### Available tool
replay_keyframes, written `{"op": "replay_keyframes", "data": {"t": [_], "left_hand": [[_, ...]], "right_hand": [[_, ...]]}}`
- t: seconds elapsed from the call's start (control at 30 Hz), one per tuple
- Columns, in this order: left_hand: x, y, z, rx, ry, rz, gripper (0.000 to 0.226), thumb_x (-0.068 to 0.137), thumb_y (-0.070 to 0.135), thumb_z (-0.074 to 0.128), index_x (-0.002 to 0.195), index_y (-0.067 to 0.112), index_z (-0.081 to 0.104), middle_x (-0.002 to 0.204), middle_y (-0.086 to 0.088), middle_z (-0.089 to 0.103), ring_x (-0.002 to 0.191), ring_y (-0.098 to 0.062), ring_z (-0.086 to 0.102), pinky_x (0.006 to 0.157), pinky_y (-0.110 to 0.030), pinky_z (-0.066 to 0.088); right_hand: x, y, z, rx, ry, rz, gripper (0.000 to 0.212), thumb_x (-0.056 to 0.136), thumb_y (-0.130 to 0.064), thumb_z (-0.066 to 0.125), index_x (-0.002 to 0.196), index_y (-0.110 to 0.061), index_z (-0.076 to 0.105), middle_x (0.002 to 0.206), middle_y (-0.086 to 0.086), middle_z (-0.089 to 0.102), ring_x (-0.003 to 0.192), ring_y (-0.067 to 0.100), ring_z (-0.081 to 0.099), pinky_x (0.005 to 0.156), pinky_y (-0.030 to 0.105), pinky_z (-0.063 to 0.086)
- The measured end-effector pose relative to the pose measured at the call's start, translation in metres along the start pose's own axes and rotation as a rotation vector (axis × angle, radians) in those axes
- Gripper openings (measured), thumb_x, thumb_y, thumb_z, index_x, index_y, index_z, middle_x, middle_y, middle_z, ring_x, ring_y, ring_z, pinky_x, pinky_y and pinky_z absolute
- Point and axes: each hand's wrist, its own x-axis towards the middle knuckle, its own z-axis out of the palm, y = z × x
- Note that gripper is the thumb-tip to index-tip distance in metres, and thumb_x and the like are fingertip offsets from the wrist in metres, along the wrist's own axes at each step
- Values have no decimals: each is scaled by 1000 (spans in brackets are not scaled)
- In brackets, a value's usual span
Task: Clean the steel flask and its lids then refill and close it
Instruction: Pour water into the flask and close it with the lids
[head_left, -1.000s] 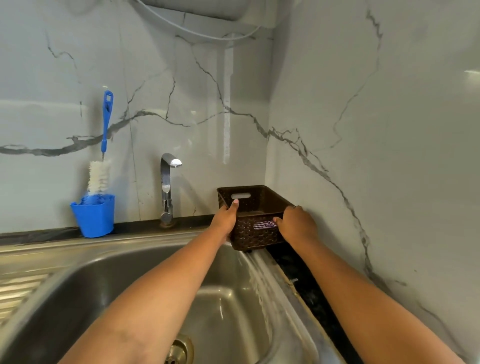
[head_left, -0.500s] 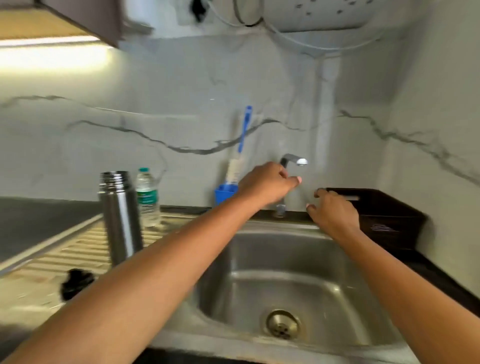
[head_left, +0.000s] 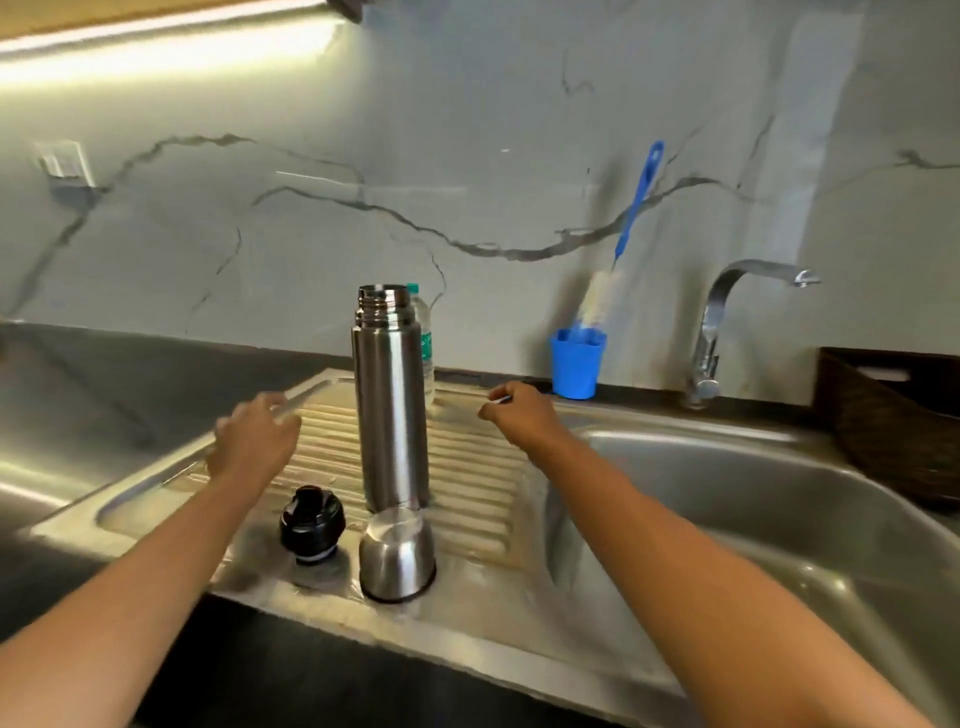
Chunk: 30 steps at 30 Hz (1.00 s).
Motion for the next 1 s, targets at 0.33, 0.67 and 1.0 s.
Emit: {"op": "replay_keyframes", "data": {"t": [0.33, 0.67, 1.0], "left_hand": [[21, -35, 55, 467, -404, 70, 60, 91, 67, 18, 146, 43, 21, 160, 1, 11, 146, -29, 10, 115, -57, 9], [16, -27, 49, 453, -428, 70, 61, 90, 68, 23, 146, 43, 22, 159, -1, 12, 146, -30, 10, 114, -58, 8], [-9, -5, 13, 98, -186, 193, 35, 94, 33, 53, 125, 19, 59, 135, -15, 52, 122, -37, 47, 100, -48, 39]], "right_hand": [[107, -27, 82, 197, -141, -22, 86, 84, -20, 68, 149, -10, 14, 152, 13, 28, 137, 29, 32, 110, 38, 30], [116, -52, 93, 110, 86, -33, 50, 89, -27, 55, 133, -12, 35, 117, 12, 55, 103, 29, 56, 80, 36, 47], [-9, -18, -43, 172, 229, -32, 66, 62, -31, 85, 115, -18, 49, 108, 1, 64, 99, 21, 62, 91, 40, 51]]}}
